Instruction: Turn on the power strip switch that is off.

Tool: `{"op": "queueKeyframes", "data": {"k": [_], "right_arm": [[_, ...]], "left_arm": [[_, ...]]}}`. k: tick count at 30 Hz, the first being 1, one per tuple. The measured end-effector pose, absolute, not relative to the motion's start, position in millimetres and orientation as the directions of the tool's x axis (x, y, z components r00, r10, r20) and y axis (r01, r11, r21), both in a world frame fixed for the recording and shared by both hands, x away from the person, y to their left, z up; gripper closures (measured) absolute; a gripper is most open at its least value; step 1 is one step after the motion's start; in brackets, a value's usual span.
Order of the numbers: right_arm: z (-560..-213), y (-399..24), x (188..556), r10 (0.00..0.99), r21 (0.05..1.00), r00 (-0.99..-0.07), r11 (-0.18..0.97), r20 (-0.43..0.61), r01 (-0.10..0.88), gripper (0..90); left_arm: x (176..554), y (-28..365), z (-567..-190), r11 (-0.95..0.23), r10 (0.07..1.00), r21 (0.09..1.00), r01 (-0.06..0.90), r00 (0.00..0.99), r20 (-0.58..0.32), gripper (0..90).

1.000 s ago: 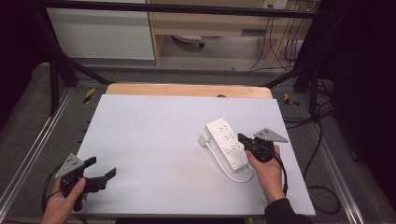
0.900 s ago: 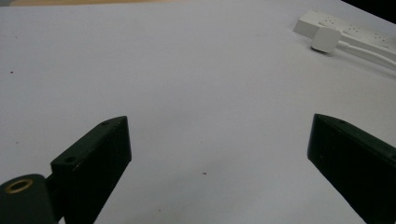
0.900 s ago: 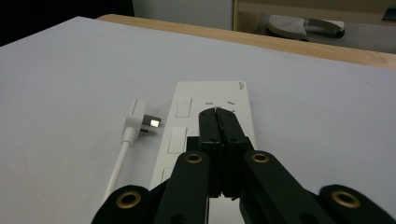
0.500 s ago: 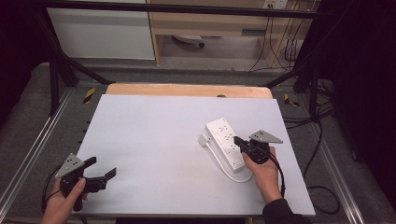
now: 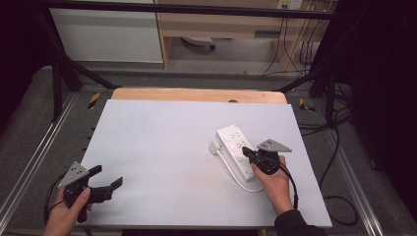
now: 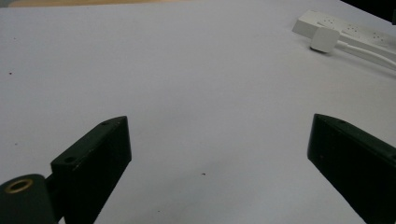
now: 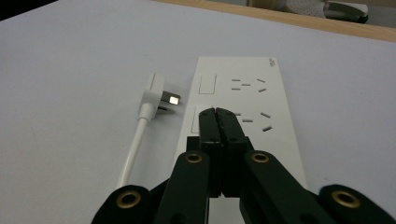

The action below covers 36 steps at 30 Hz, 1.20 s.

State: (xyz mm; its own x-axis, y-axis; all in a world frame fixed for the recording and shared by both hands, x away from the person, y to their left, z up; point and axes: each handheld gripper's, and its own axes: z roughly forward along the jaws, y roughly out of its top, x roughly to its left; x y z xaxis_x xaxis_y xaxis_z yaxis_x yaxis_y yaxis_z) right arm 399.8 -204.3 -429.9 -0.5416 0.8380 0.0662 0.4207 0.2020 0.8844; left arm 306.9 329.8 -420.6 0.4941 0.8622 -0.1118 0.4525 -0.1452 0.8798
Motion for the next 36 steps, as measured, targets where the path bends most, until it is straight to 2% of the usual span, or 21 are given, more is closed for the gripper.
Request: {"op": "queueKeyframes", "data": {"k": [36], "right_arm": [[-442,-194,398,0.822,0.847,-0.567,0.271,0.043,0.457,90.0]], "left_arm": [[307,329,-421,-0.156,0.859,0.879,0.452,0.501,-0.105,6.3]]}}
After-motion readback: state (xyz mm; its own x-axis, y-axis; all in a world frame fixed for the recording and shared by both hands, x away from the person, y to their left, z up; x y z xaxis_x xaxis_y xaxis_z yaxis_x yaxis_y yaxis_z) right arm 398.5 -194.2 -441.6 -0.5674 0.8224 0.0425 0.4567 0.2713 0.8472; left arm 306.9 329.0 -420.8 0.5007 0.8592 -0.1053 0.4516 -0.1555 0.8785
